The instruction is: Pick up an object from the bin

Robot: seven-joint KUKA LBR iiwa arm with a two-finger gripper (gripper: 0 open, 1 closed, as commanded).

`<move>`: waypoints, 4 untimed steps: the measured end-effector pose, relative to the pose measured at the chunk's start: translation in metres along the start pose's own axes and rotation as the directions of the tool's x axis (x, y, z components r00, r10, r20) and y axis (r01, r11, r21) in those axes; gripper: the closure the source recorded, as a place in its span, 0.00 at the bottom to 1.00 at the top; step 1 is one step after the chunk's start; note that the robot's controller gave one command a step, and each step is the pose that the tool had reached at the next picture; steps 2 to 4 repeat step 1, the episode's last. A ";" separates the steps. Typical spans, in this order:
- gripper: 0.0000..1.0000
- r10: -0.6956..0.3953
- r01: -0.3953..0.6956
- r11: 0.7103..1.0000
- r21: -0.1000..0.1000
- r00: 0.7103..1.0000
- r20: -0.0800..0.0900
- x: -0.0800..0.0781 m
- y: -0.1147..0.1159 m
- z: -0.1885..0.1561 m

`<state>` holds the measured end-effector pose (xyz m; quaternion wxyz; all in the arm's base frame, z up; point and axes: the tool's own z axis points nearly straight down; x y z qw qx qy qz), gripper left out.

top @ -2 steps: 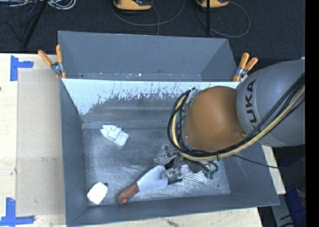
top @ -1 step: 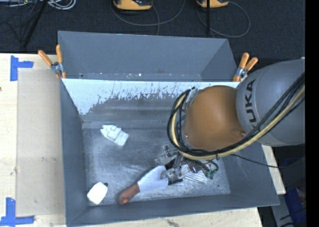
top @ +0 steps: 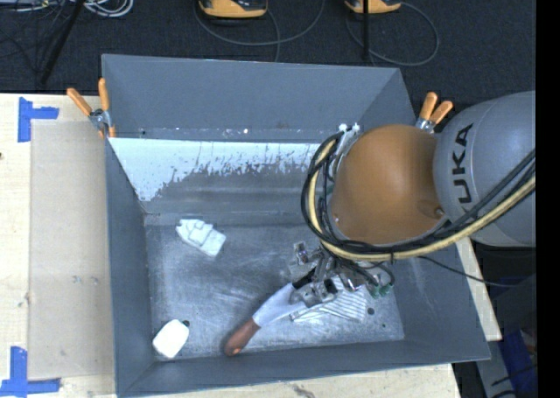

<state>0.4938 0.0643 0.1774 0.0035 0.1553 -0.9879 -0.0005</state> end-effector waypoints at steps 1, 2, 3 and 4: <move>1.00 0.031 -0.031 1.000 0.001 1.000 0.006 0.002 -0.007 -0.041; 1.00 0.031 -0.031 1.000 0.001 1.000 0.006 0.002 -0.007 -0.041; 1.00 0.031 -0.031 1.000 0.001 1.000 0.006 0.002 -0.007 -0.041; 1.00 0.031 -0.031 1.000 0.001 1.000 0.006 0.002 -0.007 -0.041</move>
Offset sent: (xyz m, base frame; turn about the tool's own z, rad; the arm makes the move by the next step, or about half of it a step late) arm -0.0001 -0.0095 0.0492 0.0242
